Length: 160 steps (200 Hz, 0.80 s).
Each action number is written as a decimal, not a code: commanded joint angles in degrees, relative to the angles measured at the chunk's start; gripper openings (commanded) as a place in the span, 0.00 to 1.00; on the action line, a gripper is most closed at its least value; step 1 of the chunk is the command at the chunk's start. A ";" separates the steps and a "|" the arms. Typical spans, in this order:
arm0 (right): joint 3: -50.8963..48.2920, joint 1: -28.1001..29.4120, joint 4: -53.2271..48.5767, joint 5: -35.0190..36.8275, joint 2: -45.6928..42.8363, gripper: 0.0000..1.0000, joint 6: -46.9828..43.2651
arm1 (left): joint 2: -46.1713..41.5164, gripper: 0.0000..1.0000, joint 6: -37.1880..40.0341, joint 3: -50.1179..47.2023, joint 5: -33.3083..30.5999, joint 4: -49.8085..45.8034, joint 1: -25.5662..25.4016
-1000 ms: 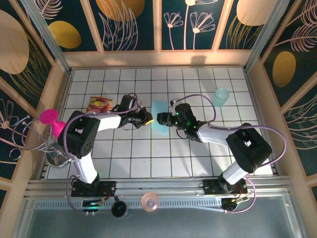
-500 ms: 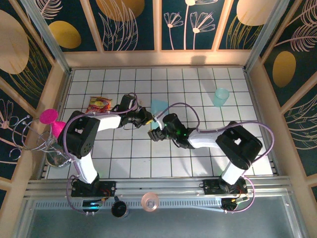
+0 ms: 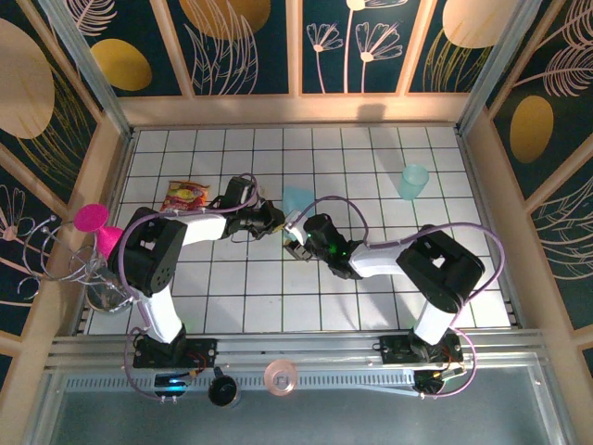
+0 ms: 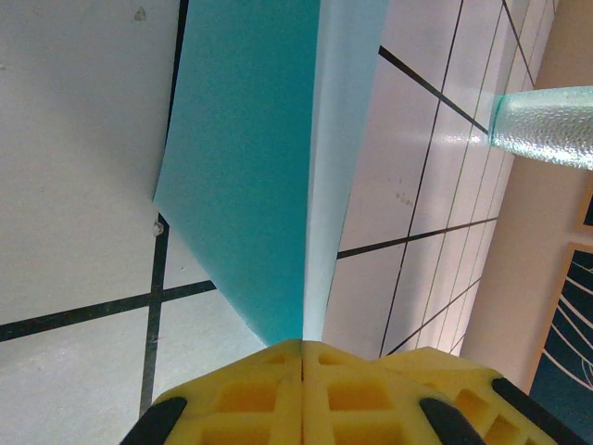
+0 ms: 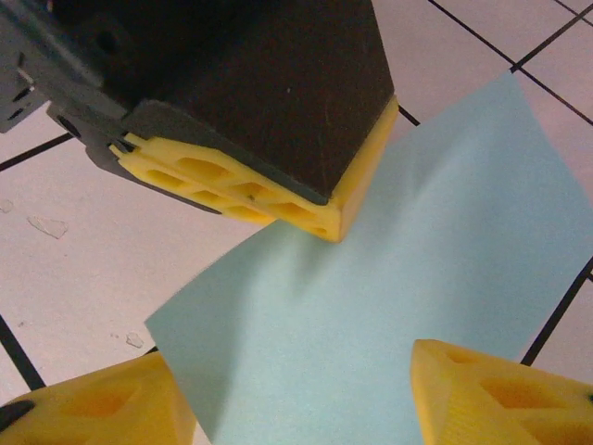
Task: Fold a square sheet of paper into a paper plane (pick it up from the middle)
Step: Third fold the triangle at the center of the table.
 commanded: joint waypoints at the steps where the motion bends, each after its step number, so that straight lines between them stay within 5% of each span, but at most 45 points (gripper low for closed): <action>1: -0.98 -0.60 2.68 1.29 -0.56 0.58 -3.29 | -0.03 0.07 -0.69 0.94 1.07 -0.27 0.19; 160: 0.24 -0.62 1.91 -9.04 -0.17 0.06 -0.32 | -1.31 0.13 -0.66 0.56 0.62 -0.92 0.30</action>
